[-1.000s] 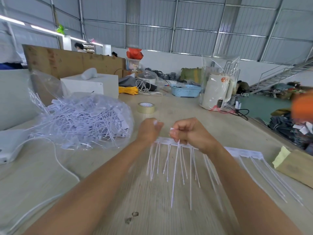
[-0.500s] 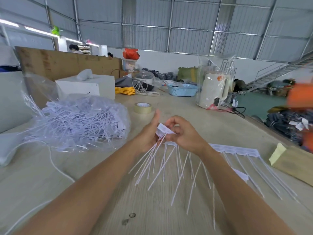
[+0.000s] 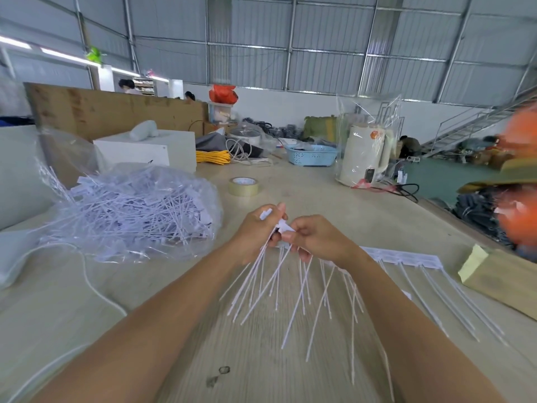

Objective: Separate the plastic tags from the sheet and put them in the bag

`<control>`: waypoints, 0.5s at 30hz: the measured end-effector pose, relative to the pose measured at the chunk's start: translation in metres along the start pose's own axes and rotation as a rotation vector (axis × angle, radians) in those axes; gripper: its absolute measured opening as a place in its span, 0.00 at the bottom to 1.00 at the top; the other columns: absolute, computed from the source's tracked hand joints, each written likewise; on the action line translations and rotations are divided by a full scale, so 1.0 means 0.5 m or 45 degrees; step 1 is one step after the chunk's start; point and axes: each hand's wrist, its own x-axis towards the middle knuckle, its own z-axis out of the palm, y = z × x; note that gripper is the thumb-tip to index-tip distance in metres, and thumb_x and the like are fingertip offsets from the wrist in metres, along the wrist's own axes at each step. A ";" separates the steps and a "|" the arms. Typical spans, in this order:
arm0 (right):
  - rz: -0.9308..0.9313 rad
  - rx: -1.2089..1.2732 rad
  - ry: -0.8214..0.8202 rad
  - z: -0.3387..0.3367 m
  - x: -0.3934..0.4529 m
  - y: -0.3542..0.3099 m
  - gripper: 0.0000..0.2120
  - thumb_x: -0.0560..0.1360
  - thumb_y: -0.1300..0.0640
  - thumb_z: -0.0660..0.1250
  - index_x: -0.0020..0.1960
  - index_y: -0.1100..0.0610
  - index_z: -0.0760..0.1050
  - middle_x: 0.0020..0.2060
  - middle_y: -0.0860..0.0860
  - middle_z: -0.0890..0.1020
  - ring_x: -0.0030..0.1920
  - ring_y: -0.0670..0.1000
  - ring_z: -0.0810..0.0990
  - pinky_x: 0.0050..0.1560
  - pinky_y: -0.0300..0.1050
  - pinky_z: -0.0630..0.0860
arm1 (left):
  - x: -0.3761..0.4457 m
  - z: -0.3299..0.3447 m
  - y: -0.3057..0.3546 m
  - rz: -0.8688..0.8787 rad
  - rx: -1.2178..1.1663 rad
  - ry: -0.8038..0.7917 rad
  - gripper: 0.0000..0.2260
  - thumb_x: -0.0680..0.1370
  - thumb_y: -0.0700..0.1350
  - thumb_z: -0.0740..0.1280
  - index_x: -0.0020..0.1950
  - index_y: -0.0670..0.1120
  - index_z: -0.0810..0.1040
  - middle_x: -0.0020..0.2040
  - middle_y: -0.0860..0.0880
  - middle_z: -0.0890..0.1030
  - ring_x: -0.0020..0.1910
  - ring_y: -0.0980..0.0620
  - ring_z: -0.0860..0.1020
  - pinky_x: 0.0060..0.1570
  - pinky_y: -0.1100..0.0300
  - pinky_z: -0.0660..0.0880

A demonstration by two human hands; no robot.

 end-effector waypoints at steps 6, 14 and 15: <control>-0.106 -0.008 0.173 -0.003 0.003 -0.003 0.04 0.75 0.66 0.66 0.42 0.66 0.77 0.23 0.44 0.76 0.21 0.40 0.71 0.27 0.35 0.70 | -0.004 -0.001 0.009 -0.176 0.175 -0.143 0.26 0.78 0.61 0.59 0.46 0.38 0.78 0.32 0.47 0.73 0.21 0.57 0.67 0.21 0.68 0.60; -0.045 0.083 0.112 0.000 0.005 -0.004 0.05 0.76 0.63 0.65 0.43 0.63 0.77 0.31 0.54 0.77 0.23 0.40 0.69 0.28 0.35 0.67 | -0.007 0.001 0.009 -0.120 0.390 -0.048 0.22 0.80 0.59 0.55 0.39 0.44 0.76 0.29 0.49 0.74 0.22 0.57 0.70 0.23 0.68 0.64; -0.059 0.073 0.139 0.002 0.006 -0.002 0.06 0.77 0.62 0.65 0.43 0.64 0.78 0.30 0.52 0.77 0.23 0.39 0.70 0.28 0.33 0.67 | -0.007 0.001 0.010 -0.128 0.353 -0.048 0.21 0.80 0.58 0.56 0.37 0.46 0.75 0.28 0.49 0.74 0.20 0.58 0.69 0.22 0.69 0.63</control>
